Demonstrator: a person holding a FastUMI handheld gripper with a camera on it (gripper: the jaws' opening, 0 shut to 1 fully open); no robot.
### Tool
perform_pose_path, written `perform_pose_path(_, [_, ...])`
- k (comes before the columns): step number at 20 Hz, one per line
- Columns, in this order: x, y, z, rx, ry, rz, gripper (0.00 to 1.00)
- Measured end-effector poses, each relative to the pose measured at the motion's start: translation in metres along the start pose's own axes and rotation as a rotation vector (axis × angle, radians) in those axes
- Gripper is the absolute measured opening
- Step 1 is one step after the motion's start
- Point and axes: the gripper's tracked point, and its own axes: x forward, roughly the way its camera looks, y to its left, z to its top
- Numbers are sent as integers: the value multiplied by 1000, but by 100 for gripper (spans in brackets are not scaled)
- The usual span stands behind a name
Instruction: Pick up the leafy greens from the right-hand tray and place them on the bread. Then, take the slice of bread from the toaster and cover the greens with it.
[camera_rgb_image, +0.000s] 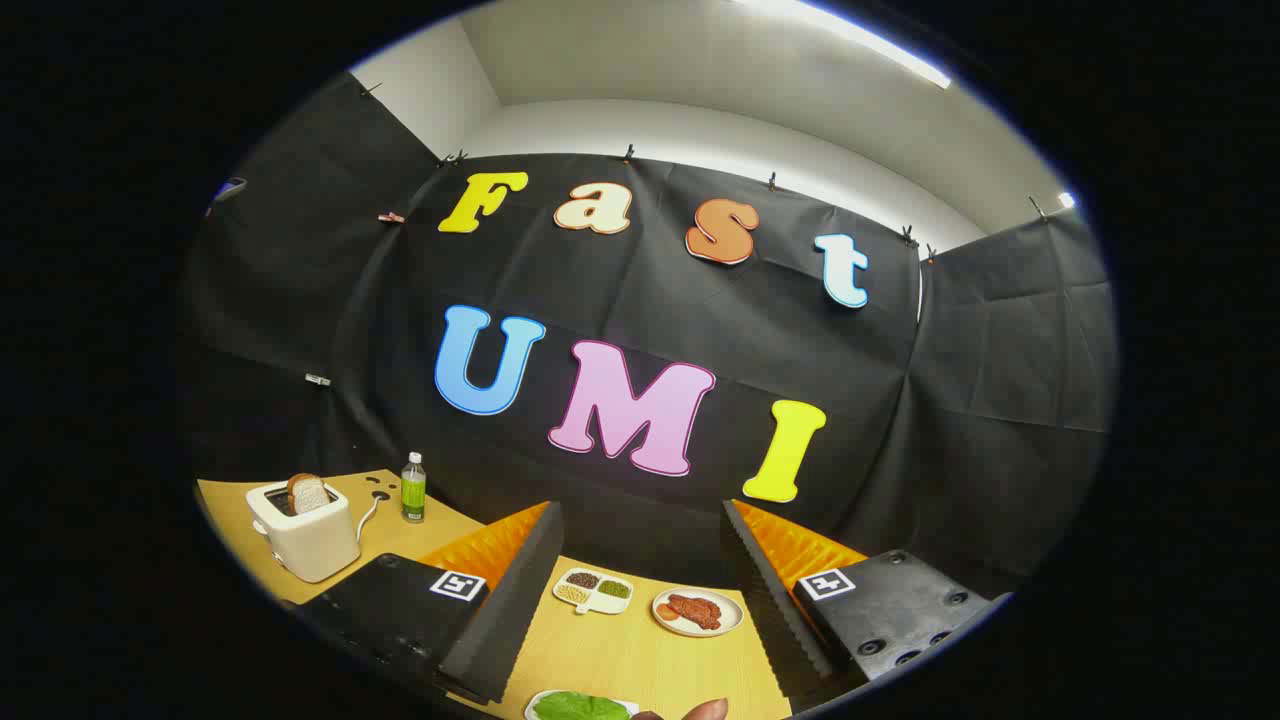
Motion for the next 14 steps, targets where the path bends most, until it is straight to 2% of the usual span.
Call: perform_pose_path(14, [2, 0, -8, -3, 7, 4, 97])
